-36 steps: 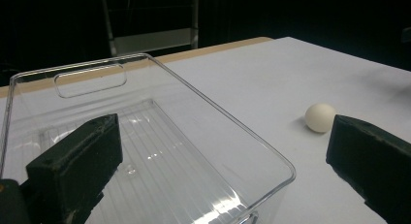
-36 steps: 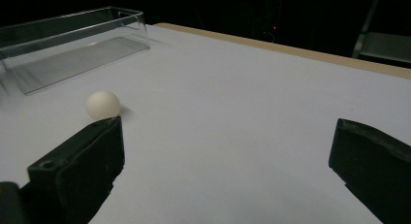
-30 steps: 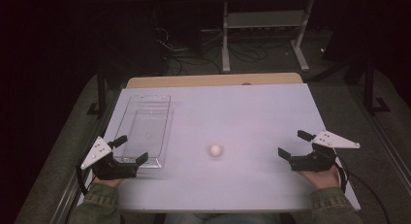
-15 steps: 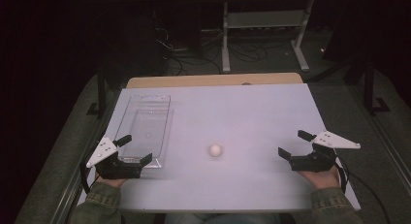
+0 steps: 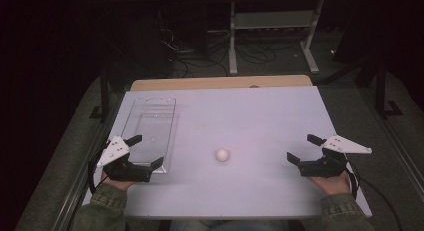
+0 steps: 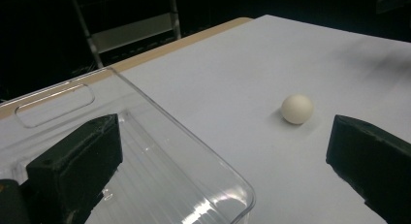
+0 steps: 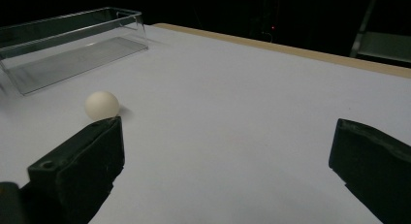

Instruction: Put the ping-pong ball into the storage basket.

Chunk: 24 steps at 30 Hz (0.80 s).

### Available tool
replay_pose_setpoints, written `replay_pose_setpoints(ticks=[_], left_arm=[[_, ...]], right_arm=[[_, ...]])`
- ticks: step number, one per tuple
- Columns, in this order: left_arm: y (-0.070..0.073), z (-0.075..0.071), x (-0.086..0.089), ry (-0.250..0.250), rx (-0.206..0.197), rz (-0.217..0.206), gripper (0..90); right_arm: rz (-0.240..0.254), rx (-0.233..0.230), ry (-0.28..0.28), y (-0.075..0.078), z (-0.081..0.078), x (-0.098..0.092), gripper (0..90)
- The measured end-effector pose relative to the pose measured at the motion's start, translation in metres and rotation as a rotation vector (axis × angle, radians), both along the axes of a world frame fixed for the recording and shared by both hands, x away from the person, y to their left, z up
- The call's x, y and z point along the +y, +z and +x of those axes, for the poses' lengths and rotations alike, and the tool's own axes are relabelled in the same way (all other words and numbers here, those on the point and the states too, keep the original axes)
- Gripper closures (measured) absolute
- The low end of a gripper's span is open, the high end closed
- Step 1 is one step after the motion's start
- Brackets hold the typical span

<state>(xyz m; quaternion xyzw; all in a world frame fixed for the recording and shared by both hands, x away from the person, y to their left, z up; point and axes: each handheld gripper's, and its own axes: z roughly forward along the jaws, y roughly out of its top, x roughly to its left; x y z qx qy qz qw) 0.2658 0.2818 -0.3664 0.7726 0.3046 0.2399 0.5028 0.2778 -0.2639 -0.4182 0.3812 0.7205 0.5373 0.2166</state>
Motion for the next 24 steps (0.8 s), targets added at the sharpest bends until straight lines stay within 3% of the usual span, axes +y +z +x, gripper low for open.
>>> replay_pose_setpoints(ticks=[6,24], left_arm=[[0.007,0.004,-0.012,-0.045,0.018,0.036,0.0],[0.01,0.022,-0.04,-0.135,0.082,0.134,0.0]], right_arm=[[0.001,-0.002,0.002,0.0,0.0,0.0,0.0],[0.005,-0.005,0.006,0.0,0.0,0.0,0.0]])
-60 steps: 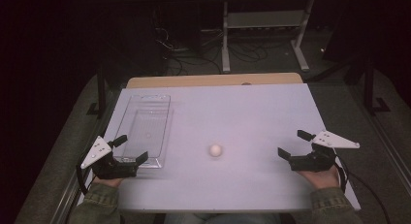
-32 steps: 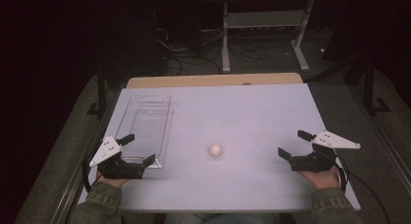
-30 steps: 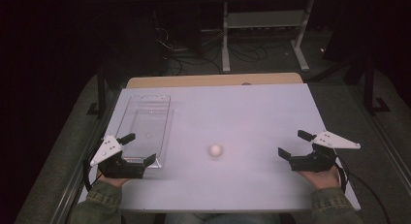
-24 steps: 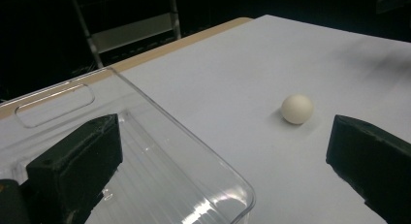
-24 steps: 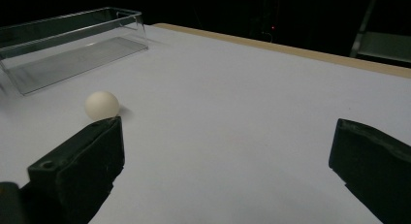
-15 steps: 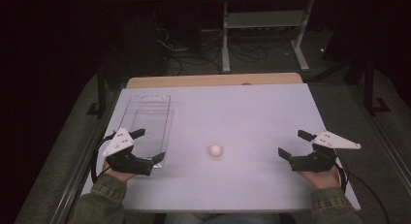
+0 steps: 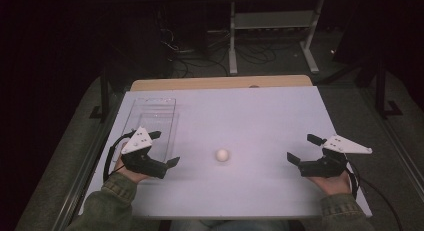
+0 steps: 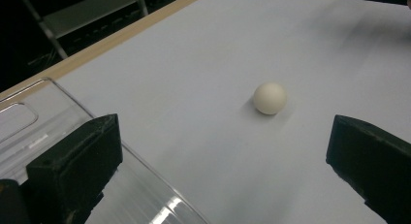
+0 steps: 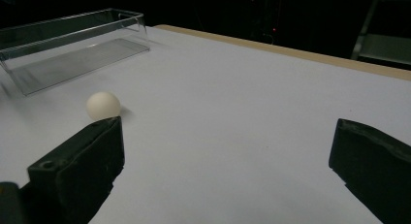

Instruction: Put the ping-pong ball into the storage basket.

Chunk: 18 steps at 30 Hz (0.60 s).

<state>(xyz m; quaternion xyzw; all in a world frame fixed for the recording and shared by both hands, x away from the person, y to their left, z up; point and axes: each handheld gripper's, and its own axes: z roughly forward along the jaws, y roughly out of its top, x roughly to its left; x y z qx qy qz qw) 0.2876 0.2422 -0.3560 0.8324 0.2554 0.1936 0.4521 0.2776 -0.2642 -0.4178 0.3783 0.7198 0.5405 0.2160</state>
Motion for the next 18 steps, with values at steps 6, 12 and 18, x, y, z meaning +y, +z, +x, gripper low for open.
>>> replay_pose_setpoints(ticks=[6,12,18], left_arm=[[0.004,0.005,-0.008,-0.029,0.018,0.037,0.0],[0.007,0.008,-0.013,-0.045,0.029,0.033,0.0],[0.008,0.011,-0.02,-0.067,0.04,0.056,0.0]], right_arm=[[-0.003,-0.003,0.001,0.0,0.0,0.0,0.0],[-0.005,-0.006,0.003,0.0,0.0,0.001,0.0],[-0.002,-0.002,0.004,0.0,0.0,0.001,0.0]])
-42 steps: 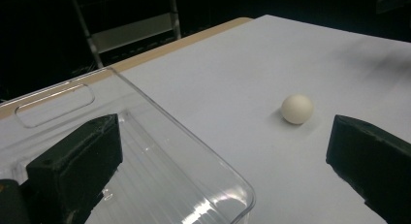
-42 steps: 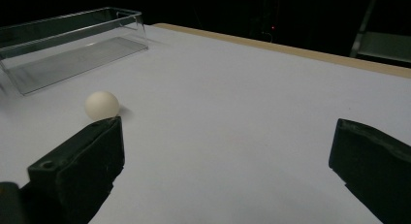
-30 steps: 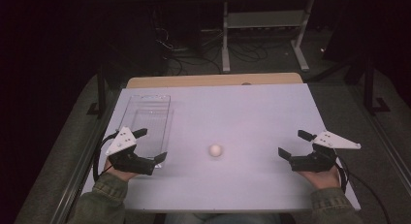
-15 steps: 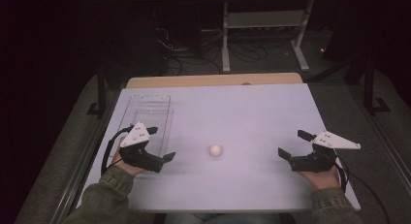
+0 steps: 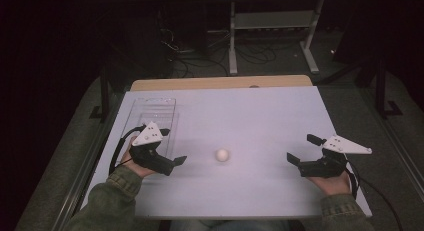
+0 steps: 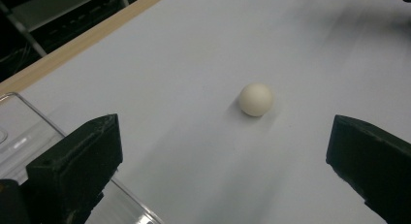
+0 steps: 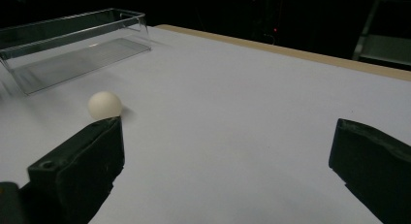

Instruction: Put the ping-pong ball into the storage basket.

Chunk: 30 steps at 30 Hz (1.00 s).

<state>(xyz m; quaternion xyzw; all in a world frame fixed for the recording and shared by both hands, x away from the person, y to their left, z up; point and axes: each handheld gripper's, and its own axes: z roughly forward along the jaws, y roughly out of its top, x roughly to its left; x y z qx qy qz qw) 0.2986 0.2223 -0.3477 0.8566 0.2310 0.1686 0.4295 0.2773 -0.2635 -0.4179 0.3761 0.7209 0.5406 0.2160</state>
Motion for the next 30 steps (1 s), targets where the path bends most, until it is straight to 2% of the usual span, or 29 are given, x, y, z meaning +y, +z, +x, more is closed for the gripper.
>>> replay_pose_setpoints(ticks=[6,19,30], left_arm=[[0.0,0.003,-0.009,-0.027,0.009,0.033,0.0],[-0.001,0.009,-0.021,-0.065,0.04,0.044,0.0],[0.0,0.016,-0.035,-0.096,0.049,0.085,0.0]], right_arm=[[-0.001,0.001,0.004,0.0,0.0,0.0,0.0],[-0.003,0.004,0.008,0.0,0.0,0.001,0.0],[-0.006,0.008,0.011,-0.001,0.0,0.001,0.0]])
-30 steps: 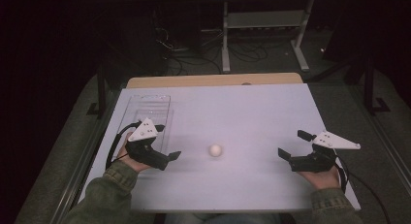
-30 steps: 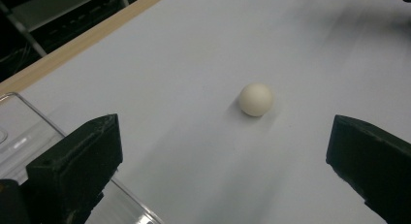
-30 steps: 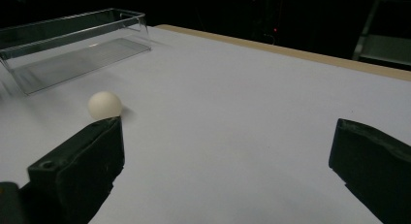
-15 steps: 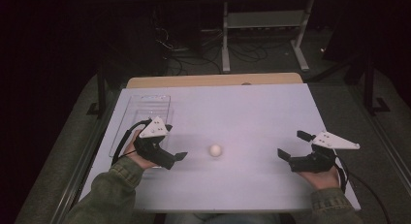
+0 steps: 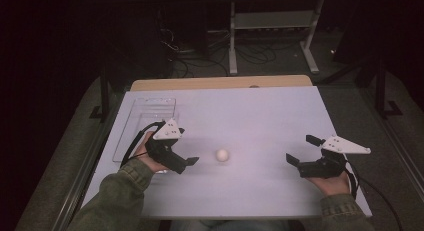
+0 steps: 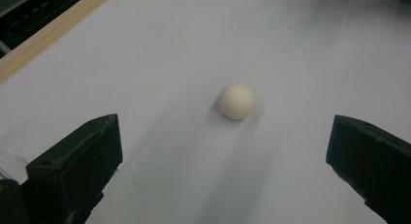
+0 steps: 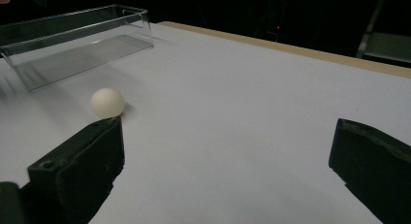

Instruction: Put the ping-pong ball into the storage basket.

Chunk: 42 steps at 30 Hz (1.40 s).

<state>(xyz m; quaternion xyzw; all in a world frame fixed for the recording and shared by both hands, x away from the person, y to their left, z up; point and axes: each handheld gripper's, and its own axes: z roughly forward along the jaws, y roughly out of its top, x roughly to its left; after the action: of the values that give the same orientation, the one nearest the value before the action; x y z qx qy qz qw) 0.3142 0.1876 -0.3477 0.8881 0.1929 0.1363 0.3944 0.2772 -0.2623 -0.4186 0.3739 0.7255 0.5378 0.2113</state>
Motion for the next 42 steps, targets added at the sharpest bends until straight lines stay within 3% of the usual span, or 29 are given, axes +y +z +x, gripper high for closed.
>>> replay_pose_setpoints(ticks=[14,28,42], left_arm=[[0.003,0.006,-0.02,-0.058,0.016,0.042,0.0],[-0.001,0.018,-0.034,-0.07,0.029,0.076,0.0],[-0.003,0.025,-0.059,-0.121,0.035,0.129,0.0]], right_arm=[[-0.004,0.003,0.011,-0.001,0.0,0.001,0.0],[-0.007,-0.002,0.008,0.0,0.0,0.001,0.0],[-0.007,0.001,0.013,0.0,0.0,0.001,0.0]])
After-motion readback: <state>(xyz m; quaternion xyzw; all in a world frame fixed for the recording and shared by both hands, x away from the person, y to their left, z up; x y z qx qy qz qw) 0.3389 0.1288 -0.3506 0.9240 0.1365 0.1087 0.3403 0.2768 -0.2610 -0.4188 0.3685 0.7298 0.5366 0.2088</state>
